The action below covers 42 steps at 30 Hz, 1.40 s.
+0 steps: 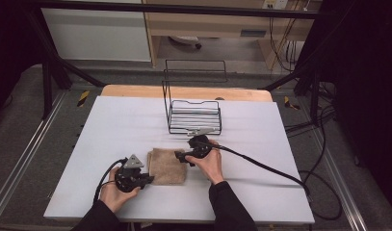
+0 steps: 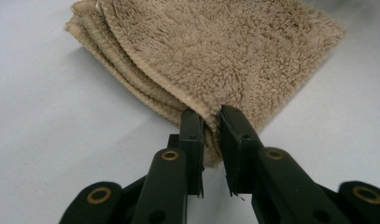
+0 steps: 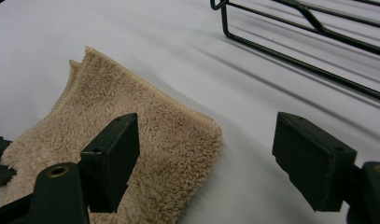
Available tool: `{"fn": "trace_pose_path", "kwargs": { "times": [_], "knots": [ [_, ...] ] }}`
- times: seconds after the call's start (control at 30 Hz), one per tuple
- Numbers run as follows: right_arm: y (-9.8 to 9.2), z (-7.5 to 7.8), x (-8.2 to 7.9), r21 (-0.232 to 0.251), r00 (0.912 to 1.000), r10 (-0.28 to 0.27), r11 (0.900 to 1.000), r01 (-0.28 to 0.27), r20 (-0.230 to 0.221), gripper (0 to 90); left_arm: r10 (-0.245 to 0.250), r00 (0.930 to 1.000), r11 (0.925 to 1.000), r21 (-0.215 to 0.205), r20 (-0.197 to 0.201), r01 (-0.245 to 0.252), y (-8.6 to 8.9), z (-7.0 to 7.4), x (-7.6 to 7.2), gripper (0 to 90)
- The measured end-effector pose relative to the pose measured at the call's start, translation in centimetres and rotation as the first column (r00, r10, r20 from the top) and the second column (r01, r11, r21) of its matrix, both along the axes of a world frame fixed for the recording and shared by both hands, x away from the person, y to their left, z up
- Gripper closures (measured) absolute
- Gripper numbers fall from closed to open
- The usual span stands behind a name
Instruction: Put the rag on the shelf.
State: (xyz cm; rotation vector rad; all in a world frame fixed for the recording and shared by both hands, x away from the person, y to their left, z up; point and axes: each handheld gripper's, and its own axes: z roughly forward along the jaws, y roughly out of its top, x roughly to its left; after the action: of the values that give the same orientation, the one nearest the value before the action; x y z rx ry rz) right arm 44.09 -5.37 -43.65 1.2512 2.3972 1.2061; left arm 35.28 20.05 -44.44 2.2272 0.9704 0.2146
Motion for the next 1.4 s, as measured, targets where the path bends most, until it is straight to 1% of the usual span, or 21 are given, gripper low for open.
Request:
{"fn": "trace_pose_path", "kwargs": {
  "times": [0.03,0.1,0.17,0.27,0.37,0.4,0.5,0.63,0.83,0.93,1.13,1.3,1.4],
  "knots": [
    [0.1,-0.1,0.1,-0.002,1.0,-0.001,1.0,0.001,-0.003,25.8,0.0,1.0,1.0,0.0,0.0,0.0,0.0,0.0,0.0,78.3],
    [0.2,-0.3,0.2,0.0,1.0,-0.006,1.0,0.006,0.004,29.6,0.001,1.0,1.0,-0.002,-0.001,-0.001,0.0,0.0,0.0,78.2],
    [0.3,-0.4,0.3,0.007,0.9998,-0.017,1.0,0.017,-0.014,34.3,0.0,1.0,1.0,-0.003,-0.001,0.0,0.0,0.0,0.0,78.2],
    [0.2,-0.5,0.4,0.001,0.9987,-0.018,1.0,0.018,-0.048,38.5,-0.002,1.0,1.0,-0.004,-0.004,0.002,0.1,0.0,0.0,78.2],
    [0.2,-0.5,0.4,-0.003,0.9977,-0.02,1.0,0.02,-0.065,44.3,-0.003,1.0,1.0,-0.006,-0.005,0.002,0.1,0.0,0.1,78.1],
    [0.2,-0.5,0.5,0.002,0.9972,-0.022,1.0,0.022,-0.072,45.5,-0.003,1.0,1.0,-0.006,-0.005,0.003,0.1,0.0,0.1,78.2],
    [0.2,-0.6,0.6,0.002,0.9966,-0.027,1.0,0.027,-0.078,50.4,-0.003,1.0,1.0,-0.007,-0.006,0.003,0.1,0.0,0.1,78.1],
    [0.3,-0.8,0.7,0.0,0.9969,-0.026,1.0,0.026,-0.074,56.4,-0.003,1.0,1.0,-0.009,-0.007,0.003,0.2,0.0,0.1,78.1],
    [0.4,-1.1,0.6,0.008,0.9963,-0.013,1.0,0.014,-0.085,66.1,-0.005,1.0,0.9999,-0.012,-0.008,0.005,0.2,-0.1,0.1,78.1],
    [0.5,-1.2,0.5,0.002,0.9957,-0.01,1.0,0.01,-0.092,69.0,-0.009,0.9999,0.9998,-0.016,-0.01,0.009,0.3,-0.1,0.2,78.0],
    [0.5,-1.3,0.3,-0.002,0.9957,-0.012,1.0,0.012,-0.092,70.1,-0.009,0.9999,0.9996,-0.025,-0.012,0.009,0.4,-0.1,0.2,78.0],
    [0.5,-1.5,0.1,-0.011,0.998,0.001,1.0,-0.001,-0.063,70.8,-0.011,0.9999,0.9997,-0.02,-0.01,0.011,0.3,-0.1,0.2,77.8],
    [0.5,-1.5,0.1,-0.008,0.9979,0.002,1.0,-0.003,-0.064,73.3,-0.012,0.9998,0.9995,-0.029,-0.019,0.011,0.4,-0.1,0.3,77.2]
  ]
}}
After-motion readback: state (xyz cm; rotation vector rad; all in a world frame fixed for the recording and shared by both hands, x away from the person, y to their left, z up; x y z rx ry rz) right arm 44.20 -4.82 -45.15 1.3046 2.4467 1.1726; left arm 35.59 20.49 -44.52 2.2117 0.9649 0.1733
